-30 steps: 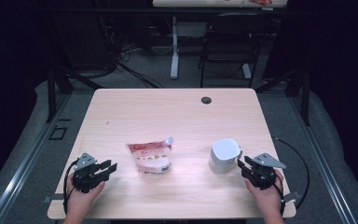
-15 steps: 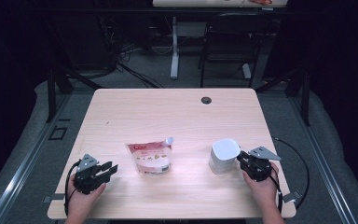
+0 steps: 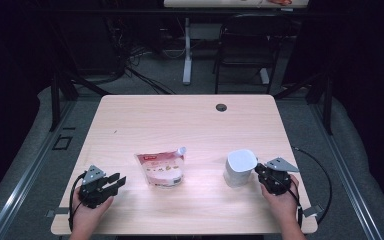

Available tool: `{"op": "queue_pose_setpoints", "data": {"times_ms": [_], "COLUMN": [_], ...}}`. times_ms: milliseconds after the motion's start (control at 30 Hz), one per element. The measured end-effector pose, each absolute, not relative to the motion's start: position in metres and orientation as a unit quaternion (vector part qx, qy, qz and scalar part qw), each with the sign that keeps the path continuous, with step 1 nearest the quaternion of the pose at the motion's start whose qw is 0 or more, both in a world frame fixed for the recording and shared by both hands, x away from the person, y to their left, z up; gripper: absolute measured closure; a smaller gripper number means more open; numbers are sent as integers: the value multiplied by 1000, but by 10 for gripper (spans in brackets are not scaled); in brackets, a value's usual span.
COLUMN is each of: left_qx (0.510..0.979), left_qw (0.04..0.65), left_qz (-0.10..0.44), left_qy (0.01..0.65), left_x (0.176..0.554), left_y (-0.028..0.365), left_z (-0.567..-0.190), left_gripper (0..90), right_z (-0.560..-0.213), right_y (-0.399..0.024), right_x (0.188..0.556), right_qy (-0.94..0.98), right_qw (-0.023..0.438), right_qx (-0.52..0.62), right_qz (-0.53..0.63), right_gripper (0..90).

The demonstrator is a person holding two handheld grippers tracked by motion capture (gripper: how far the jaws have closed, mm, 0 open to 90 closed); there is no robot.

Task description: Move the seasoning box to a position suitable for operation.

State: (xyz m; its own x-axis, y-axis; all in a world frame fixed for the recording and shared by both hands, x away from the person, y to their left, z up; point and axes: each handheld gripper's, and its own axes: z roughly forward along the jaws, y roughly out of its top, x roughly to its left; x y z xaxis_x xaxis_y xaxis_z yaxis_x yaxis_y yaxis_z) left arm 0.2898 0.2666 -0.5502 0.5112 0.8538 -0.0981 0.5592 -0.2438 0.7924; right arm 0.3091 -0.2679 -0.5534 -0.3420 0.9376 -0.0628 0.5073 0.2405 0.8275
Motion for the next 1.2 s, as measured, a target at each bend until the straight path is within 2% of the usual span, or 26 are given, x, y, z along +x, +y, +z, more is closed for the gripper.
{"op": "queue_pose_setpoints", "data": {"times_ms": [600, 933, 1033, 1200], "left_qx": [767, 769, 770, 767], "left_qw": [411, 409, 409, 411], "left_qz": [184, 183, 184, 186], "left_qy": [457, 455, 454, 456], "left_x": [287, 287, 287, 286], "left_y": [268, 268, 267, 268], "left_z": [-548, -548, -549, -548], "left_gripper": [661, 661, 659, 656], "right_z": [-546, -547, -546, -539], "right_y": [-226, -209, -207, -211], "right_x": [275, 257, 254, 244], "right_qy": [750, 756, 753, 748], "right_qw": [284, 264, 253, 260], "right_qx": [486, 486, 490, 481], "right_qz": [347, 350, 359, 375], "right_gripper": [843, 838, 829, 788]}}
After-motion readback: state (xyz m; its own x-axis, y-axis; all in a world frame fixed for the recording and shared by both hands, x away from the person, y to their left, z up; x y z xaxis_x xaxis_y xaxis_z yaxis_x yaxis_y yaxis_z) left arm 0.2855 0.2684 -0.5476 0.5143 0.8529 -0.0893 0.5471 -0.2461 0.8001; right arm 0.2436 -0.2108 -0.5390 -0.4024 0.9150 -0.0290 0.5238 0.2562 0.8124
